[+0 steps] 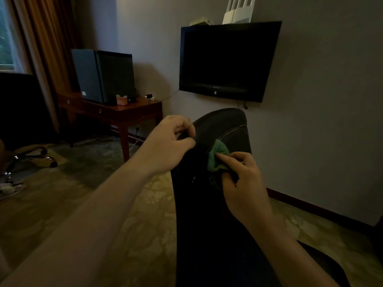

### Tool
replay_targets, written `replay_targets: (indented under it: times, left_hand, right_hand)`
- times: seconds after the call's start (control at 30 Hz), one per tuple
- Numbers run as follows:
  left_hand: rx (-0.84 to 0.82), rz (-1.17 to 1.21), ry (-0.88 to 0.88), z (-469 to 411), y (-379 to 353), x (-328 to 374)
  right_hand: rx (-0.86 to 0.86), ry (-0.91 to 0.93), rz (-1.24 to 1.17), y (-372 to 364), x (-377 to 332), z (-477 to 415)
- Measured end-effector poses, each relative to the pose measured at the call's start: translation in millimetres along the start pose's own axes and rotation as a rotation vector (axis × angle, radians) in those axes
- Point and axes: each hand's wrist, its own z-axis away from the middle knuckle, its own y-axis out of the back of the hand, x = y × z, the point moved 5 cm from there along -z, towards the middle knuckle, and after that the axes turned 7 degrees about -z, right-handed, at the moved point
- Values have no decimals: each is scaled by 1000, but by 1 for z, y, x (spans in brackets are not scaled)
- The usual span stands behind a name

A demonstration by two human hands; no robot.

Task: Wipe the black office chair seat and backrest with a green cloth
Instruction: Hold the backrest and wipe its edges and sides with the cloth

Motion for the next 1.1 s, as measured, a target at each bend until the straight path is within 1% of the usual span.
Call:
replay_targets:
  times: [0.07, 0.13, 0.23, 0.37, 0.47, 0.57, 0.63, 0.77, 0.93, 1.1]
  left_hand:
    - [-139, -83, 60, -11, -1, 8]
    - [-214, -169, 78, -20, -4, 16]
    - [-198, -244, 113, -32, -11, 20]
    - [-191, -361, 192, -37, -15, 14]
    - [-210, -364, 187, -38, -13, 12]
    - [-221, -345, 180, -37, -13, 11]
    - [-218, -327, 179, -36, -12, 11]
    - [-195, -322, 174, -38, -12, 10]
    - [-169, -330, 149, -43, -13, 6]
    - [-200, -355, 149, -52, -15, 1]
  right_hand:
    - [-26, 16, -26, -3, -3, 2]
    - [-66, 64, -6, -9, -8, 3]
    - [-115, 121, 103, -18, -8, 1]
    - [-101, 91, 146, -21, 2, -13]
    - [-109, 19, 170, -23, 16, -25]
    - [-129, -93, 96, -20, 29, -30]
    - [-103, -110, 10, -16, 30, -27]
    - [-44, 4, -9, -14, 16, -12]
    - [-53, 157, 61, -23, 3, -8]
    - [-40, 178, 164, -29, 17, -21]
